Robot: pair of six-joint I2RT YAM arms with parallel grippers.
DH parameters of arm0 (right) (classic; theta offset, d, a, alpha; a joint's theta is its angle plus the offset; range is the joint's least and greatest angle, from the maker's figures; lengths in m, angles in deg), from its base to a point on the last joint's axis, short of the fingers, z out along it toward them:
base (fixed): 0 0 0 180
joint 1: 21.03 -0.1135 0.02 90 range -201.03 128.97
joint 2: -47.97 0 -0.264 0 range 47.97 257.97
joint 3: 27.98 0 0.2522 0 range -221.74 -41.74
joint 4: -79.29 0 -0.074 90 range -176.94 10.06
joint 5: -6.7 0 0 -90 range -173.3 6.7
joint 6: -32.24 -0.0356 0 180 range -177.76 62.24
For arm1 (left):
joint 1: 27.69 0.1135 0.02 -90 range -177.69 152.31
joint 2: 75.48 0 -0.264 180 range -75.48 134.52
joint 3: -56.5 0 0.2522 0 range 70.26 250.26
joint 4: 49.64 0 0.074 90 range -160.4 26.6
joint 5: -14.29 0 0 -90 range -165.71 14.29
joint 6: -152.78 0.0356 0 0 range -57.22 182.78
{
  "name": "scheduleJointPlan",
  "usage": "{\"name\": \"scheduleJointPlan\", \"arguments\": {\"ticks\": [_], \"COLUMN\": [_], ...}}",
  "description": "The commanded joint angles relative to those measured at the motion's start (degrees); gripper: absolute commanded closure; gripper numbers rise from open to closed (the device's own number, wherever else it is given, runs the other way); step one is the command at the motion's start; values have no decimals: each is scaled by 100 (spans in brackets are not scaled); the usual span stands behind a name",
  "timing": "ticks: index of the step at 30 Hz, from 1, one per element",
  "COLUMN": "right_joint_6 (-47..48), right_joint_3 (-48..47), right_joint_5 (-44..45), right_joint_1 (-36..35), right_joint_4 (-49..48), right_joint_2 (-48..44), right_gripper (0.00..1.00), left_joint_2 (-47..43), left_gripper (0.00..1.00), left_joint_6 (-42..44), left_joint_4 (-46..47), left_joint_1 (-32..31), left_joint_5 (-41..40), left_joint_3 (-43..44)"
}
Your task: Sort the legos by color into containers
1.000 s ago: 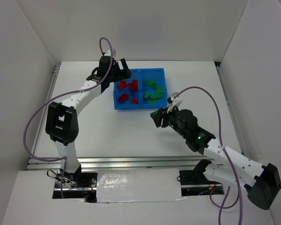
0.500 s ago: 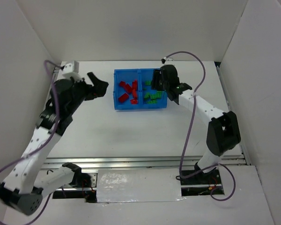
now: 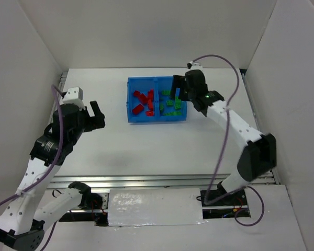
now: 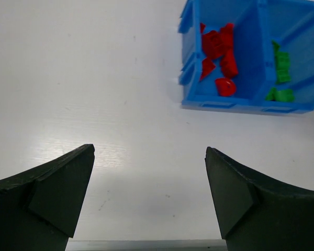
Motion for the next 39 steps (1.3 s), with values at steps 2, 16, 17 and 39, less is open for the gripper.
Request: {"name": "scheduleJointPlan", "arguments": {"ticks": [2, 16, 17, 39], "right_joint_6": [-191, -412, -411, -350], "right_joint_3": [1032, 1352, 1290, 1298], "right_joint_5": [148, 112, 217, 447], "right_joint_1": [-146, -208, -208, -208], "right_joint_4": [362, 3271, 3490, 3430], "right_joint_2": [-2683, -7155, -7304, -7561], "right_gripper": [0, 0, 0, 0], "left_joint_2": [254, -1378, -1529, -2269], "left_gripper": [0, 1, 1, 1], "left_joint_6": [110, 409, 383, 198], "left_joint_4": [-304, -137, -163, -498], "left_joint_1": [17, 70, 70, 70], "left_joint_5": [-866, -1570, -1596, -1306], "left_joint_3": [504, -39, -197, -339]}}
